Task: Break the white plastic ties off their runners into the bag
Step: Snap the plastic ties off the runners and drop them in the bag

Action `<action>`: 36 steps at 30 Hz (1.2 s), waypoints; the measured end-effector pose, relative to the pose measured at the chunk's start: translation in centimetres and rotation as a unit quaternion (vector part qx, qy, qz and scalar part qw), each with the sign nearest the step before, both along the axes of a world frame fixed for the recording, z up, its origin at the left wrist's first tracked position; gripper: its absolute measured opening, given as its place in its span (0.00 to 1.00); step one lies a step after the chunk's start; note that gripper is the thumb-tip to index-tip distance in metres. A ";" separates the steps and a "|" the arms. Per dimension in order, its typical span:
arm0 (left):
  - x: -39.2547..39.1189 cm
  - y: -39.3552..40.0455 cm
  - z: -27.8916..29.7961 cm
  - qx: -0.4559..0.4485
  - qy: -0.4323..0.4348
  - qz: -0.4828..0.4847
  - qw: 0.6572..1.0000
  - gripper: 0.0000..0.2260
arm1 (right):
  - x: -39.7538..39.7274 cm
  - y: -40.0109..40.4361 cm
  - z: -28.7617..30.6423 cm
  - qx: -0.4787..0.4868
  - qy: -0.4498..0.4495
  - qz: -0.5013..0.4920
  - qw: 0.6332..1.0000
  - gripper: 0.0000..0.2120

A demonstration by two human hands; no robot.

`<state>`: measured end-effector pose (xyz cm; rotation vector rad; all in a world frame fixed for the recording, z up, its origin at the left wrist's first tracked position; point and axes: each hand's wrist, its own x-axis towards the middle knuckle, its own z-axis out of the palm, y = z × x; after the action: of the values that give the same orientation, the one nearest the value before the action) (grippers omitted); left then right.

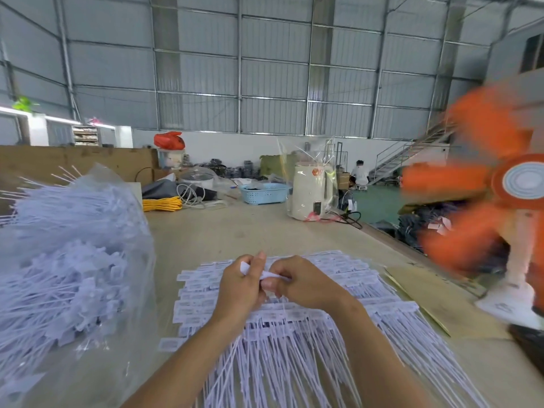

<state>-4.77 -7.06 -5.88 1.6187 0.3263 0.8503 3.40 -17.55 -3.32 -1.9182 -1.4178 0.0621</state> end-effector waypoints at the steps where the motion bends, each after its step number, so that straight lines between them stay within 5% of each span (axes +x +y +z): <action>1: 0.0 0.0 0.1 -0.002 0.005 -0.004 1.000 0.18 | -0.1 0.0 0.0 0.006 0.002 0.005 1.000 0.18; 9: -0.5 0.3 1.3 -0.013 0.055 -0.048 0.997 0.18 | 0.4 0.1 -0.4 0.036 0.007 0.023 0.999 0.11; 13: -1.5 1.4 2.4 -0.109 0.053 -0.104 0.987 0.18 | 3.1 -2.3 -0.1 0.046 -0.056 -0.134 0.988 0.19; 15: -1.7 2.3 2.6 -0.148 0.008 -0.101 0.984 0.18 | 3.8 -3.9 0.6 0.149 -0.009 -0.171 0.974 0.18; 18: -1.3 2.3 1.6 -0.158 -0.016 -0.072 0.985 0.16 | 2.4 -3.6 1.7 0.241 0.098 -0.094 0.961 0.14; 23: -0.6 0.3 1.1 -0.147 -0.007 -0.103 0.984 0.20 | -0.7 -0.3 1.0 0.121 0.005 -0.034 0.992 0.07; 25: -0.5 -0.4 1.2 -0.127 0.005 -0.132 0.983 0.23 | -1.1 0.4 0.7 0.116 0.002 -0.028 0.993 0.08; 30: -0.4 -0.7 0.6 -0.075 0.022 -0.107 0.991 0.12 | -1.0 0.3 0.4 0.091 0.052 -0.003 0.994 0.18; 36: -0.3 -0.7 0.6 -0.053 0.000 -0.076 0.996 0.12 | 0.3 -0.8 0.4 -0.020 0.038 -0.024 0.999 0.16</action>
<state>-5.06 -7.79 -5.31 1.5234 0.2413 0.7057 3.70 -18.35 -2.90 -1.9611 -1.3305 0.1402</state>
